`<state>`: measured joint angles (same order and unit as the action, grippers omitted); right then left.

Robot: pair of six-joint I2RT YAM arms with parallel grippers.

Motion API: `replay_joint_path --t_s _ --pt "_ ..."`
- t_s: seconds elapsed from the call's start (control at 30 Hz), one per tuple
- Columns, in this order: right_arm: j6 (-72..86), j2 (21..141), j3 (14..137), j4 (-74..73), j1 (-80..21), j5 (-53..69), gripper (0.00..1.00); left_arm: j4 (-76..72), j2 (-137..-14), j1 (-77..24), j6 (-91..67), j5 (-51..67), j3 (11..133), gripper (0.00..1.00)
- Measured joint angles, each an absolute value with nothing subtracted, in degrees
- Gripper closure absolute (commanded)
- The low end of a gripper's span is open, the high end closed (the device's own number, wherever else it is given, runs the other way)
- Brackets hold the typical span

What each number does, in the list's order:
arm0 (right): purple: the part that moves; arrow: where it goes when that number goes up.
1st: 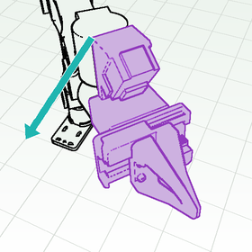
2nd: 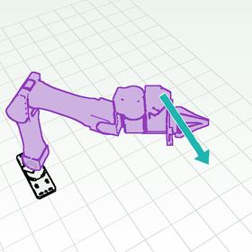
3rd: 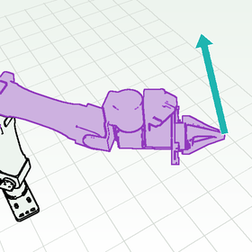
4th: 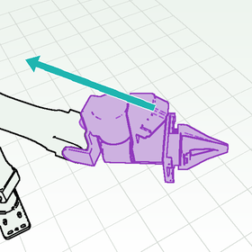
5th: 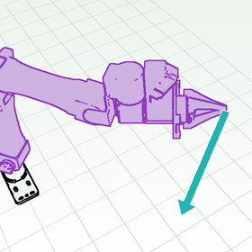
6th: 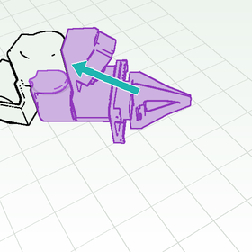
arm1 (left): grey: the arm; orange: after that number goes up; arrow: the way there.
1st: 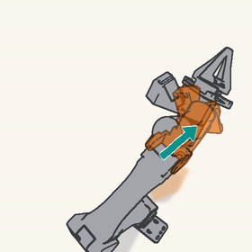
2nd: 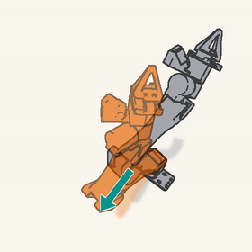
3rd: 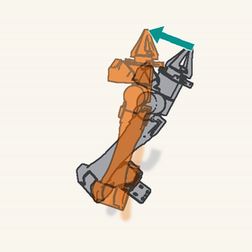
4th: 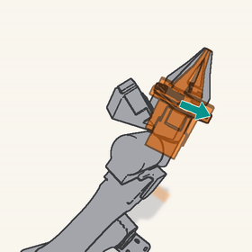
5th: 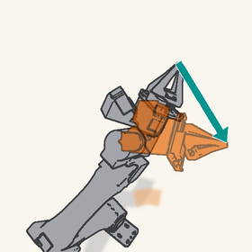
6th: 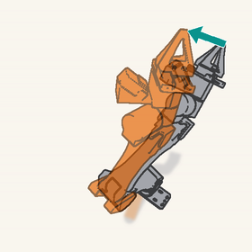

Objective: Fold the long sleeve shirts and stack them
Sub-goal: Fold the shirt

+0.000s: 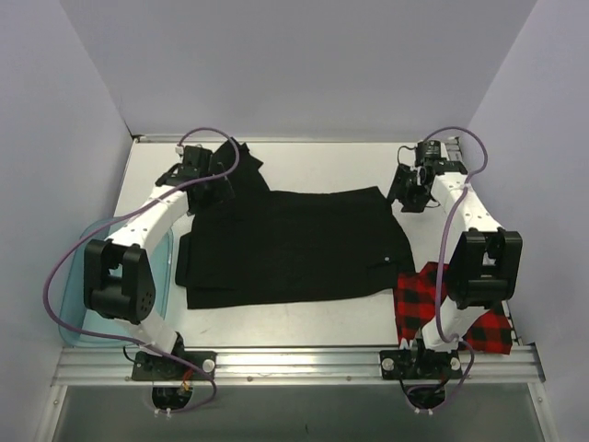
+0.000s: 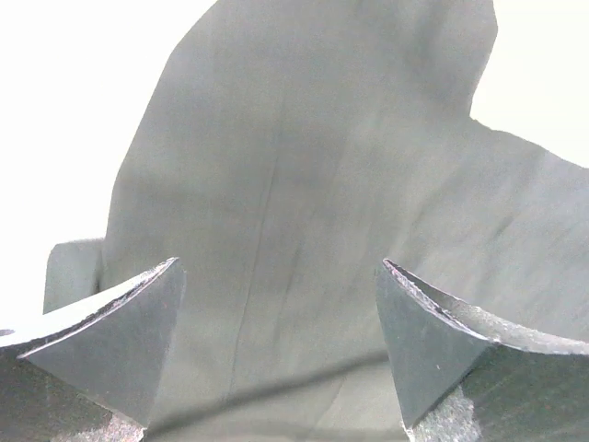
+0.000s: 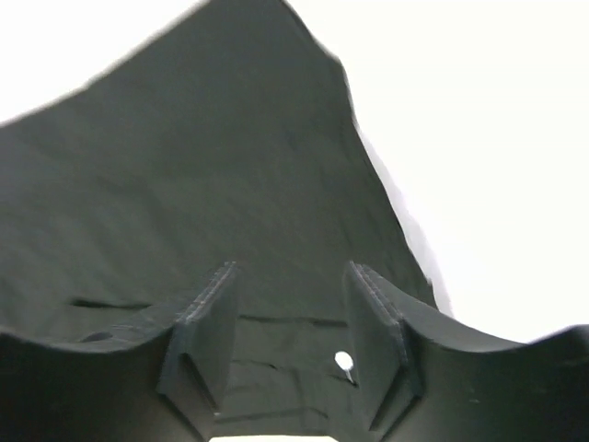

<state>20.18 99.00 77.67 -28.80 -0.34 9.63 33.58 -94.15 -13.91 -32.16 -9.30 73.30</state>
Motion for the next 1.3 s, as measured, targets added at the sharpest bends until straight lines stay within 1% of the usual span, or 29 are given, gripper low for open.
replay_joint_path --t_s 0.07,0.1,0.2,0.27,0.4,0.53,0.67,0.77,0.8,0.9,1.0,1.03,1.1,1.13,1.2,1.23,1.3 --pt "19.59 99.00 81.67 -28.60 -0.10 10.22 0.47 31.70 -96.44 -11.73 -30.96 -8.36 78.35 0.07" --pt "19.40 99.20 83.35 -28.49 0.05 10.92 0.43 30.52 -98.00 -10.72 -30.52 -7.79 80.42 0.07" --pt "19.00 100.33 87.26 -28.23 1.19 12.75 0.37 27.90 -103.90 -7.99 -28.97 -5.08 84.86 0.07" --pt "18.74 102.13 88.92 -28.01 1.89 13.52 0.35 27.75 -109.21 -6.52 -27.46 -3.77 88.03 0.07" --pt "18.06 106.72 90.19 -27.73 2.55 14.72 0.35 27.55 -118.21 -5.43 -24.38 -2.46 92.90 0.09" --pt "17.50 110.56 90.21 -27.64 2.59 15.53 0.36 27.57 -123.35 -5.23 -22.15 -2.02 95.53 0.15" --pt "16.75 112.42 90.45 -27.66 2.59 15.53 0.36 27.53 -125.89 -4.80 -20.69 -1.76 97.36 0.25" --pt "16.34 114.04 91.88 -27.46 2.70 15.53 0.36 27.51 -127.20 -4.54 -19.90 -1.72 98.39 0.25" --pt "16.23 114.61 92.38 -27.27 2.74 15.55 0.36 27.35 -127.42 -4.43 -19.66 -1.72 98.74 0.22" --pt "15.92 116.01 93.32 -27.11 2.96 15.59 0.36 27.07 -127.57 -4.38 -18.94 -2.59 98.83 0.18" --pt "15.51 117.27 93.78 -26.98 3.05 15.57 0.36 26.94 -127.57 -4.21 -18.72 -2.96 98.83 0.19" --pt "15.46 117.69 93.78 -26.94 3.14 15.59 0.36 26.94 -127.57 -4.10 -18.57 -2.96 98.83 0.23" --pt "15.46 118.37 93.78 -26.96 3.36 15.59 0.37 26.96 -127.59 -3.84 -18.15 -3.01 98.83 0.25" --pt "15.46 118.65 93.78 -26.94 3.36 15.59 0.37 26.96 -127.63 -3.66 -17.78 -2.98 98.83 0.31" --pt "15.51 118.98 93.80 -26.96 3.36 15.59 0.37 26.98 -127.66 -3.60 -17.37 -2.96 98.83 0.36" --pt "15.55 119.15 93.86 -26.98 3.40 15.62 0.37 27.00 -127.66 -3.57 -17.19 -2.90 98.83 0.45" --pt "15.55 119.70 94.78 -26.98 3.40 15.97 0.38 27.14 -127.70 -3.57 -16.78 -2.55 98.83 0.51"
